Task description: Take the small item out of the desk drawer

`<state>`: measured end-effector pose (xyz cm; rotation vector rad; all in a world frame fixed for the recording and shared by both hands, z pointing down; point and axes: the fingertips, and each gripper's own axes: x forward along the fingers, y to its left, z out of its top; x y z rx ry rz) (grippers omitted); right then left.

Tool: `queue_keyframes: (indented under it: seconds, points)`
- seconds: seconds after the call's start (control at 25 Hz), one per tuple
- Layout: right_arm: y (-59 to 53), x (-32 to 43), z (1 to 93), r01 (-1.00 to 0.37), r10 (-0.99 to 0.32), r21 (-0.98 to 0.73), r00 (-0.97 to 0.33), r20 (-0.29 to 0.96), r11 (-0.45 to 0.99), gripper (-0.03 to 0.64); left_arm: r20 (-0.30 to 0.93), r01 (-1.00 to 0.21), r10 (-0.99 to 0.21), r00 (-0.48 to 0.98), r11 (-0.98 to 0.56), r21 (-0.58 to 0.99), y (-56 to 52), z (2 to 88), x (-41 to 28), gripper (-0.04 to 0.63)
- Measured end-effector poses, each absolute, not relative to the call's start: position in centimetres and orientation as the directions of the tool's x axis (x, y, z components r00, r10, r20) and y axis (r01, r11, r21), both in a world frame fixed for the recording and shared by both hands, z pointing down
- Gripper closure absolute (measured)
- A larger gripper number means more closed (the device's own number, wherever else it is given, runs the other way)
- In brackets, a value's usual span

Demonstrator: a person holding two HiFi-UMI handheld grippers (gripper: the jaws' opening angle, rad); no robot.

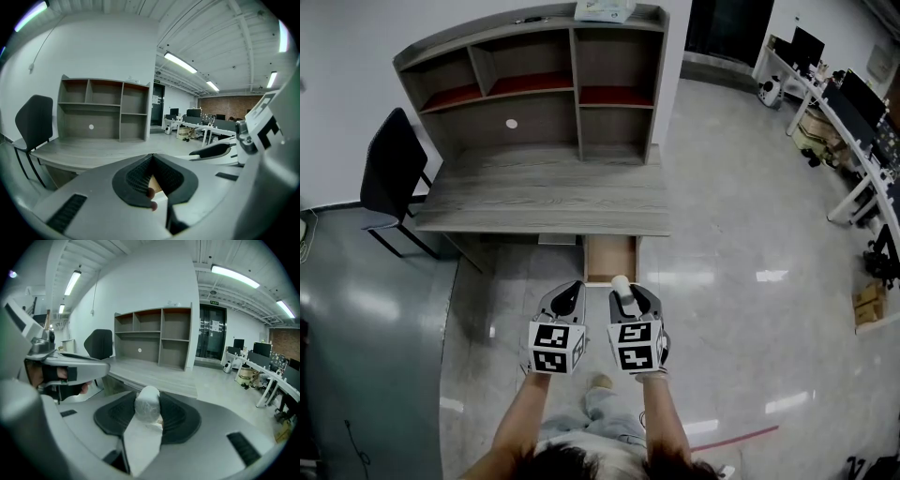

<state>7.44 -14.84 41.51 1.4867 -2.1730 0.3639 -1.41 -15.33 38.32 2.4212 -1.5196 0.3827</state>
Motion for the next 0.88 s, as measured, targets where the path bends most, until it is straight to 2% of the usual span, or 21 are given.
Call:
queue_keyframes:
  seconds: [0.88]
  points:
    - [-7.1,4.5,33.3,-0.922,-0.856,0.103,-0.3,0.421,0.373,0.448,0.29,-0.858,-0.812,0.506,-0.508,0.076,-6.7,30.5,-3.4,0.583]
